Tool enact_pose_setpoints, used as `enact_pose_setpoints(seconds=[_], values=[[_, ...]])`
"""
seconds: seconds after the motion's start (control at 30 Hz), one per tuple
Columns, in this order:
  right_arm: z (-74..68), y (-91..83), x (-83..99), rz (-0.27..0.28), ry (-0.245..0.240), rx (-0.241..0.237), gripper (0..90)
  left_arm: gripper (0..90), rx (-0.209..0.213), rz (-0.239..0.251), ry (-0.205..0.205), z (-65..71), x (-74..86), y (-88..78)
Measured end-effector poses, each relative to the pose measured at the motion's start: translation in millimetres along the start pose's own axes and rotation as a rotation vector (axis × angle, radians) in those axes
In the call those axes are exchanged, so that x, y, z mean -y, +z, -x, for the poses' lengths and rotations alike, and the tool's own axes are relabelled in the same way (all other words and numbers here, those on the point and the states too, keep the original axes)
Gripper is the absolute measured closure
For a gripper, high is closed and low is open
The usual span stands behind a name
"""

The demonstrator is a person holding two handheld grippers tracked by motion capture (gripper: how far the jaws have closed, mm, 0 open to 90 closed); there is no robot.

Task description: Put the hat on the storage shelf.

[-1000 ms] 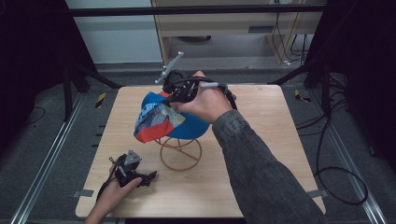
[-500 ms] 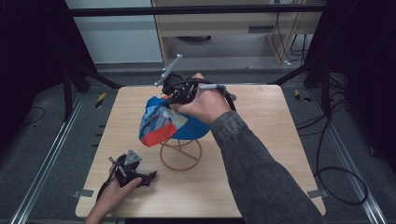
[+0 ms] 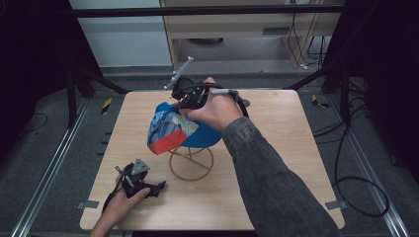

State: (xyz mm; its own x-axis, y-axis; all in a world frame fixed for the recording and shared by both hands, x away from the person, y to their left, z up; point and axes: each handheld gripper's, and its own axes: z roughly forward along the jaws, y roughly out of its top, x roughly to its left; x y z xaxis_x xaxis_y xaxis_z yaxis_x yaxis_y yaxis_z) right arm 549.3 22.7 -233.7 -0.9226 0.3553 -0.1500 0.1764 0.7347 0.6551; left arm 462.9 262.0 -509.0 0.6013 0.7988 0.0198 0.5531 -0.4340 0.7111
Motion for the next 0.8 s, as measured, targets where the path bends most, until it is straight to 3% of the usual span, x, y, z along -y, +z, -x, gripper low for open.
enact_pose_setpoints(seconds=[0.3, 0.8], values=[[-1.7, -0.9, 1.3, -0.003, 0.002, -0.001, 83.5, 0.0, -0.002, -0.002, 0.0, 0.0, -0.1, 0.0], [-2.4, -7.2, 8.3, 0.028, 0.034, 0.005, 63.5, 0.0, -0.002, -0.002, -0.001, 0.0, -0.2, 0.0]])
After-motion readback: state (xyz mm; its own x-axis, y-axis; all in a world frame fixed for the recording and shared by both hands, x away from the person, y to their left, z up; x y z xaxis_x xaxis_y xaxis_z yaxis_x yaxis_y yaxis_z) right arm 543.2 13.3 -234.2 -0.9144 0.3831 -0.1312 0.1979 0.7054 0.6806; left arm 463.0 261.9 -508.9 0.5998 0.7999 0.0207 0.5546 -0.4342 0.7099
